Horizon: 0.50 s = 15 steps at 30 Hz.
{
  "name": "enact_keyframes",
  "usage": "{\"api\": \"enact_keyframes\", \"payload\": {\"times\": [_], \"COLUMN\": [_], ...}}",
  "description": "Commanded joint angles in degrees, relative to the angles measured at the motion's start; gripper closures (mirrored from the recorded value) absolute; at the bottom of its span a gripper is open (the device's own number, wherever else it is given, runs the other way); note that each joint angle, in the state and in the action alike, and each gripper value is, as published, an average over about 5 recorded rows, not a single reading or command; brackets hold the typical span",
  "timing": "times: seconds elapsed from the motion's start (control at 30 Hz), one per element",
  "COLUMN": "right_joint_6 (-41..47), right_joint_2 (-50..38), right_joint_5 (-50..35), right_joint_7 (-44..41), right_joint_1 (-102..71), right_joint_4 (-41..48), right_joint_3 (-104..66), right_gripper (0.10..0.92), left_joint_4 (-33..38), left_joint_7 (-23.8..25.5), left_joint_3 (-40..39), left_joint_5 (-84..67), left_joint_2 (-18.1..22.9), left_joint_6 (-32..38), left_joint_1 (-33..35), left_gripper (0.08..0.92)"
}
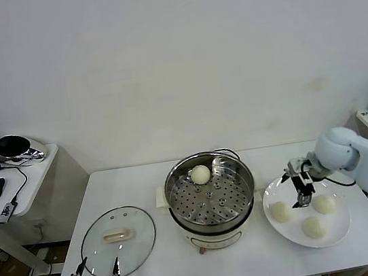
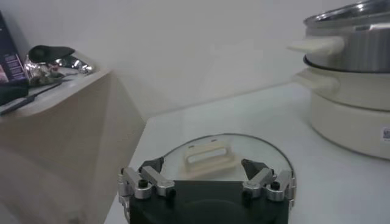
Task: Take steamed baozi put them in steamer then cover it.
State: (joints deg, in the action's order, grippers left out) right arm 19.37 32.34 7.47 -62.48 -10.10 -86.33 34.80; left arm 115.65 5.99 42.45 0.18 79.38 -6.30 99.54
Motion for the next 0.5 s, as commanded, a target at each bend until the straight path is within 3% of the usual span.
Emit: {"api": "enact_keyframes", "payload": {"times": [0.03, 0.5], "right_joint_6": [-0.9, -0.2], "right_joint_2": [3.3, 5.2], "right_joint_5": [1.1, 2.5], "right_joint_7": [2.9, 3.2], "right_joint_1": [-5.6, -6.8], "right_joint_4": [4.0, 6.3], "right_joint_3": [-2.1, -2.7], "right_gripper": [0.203, 0.203], "left_joint_4": [-0.3, -1.1], "left_joint_7": [0.0, 0.1], "left_joint_3": [0.1, -0.1], "left_joint_5": [0.1, 0.4], "left_joint_2": [0.0, 0.2], "left_joint_6": [-0.1, -0.1], "left_joint_1": [0.0, -0.2], "left_gripper": [0.177, 0.177]}}
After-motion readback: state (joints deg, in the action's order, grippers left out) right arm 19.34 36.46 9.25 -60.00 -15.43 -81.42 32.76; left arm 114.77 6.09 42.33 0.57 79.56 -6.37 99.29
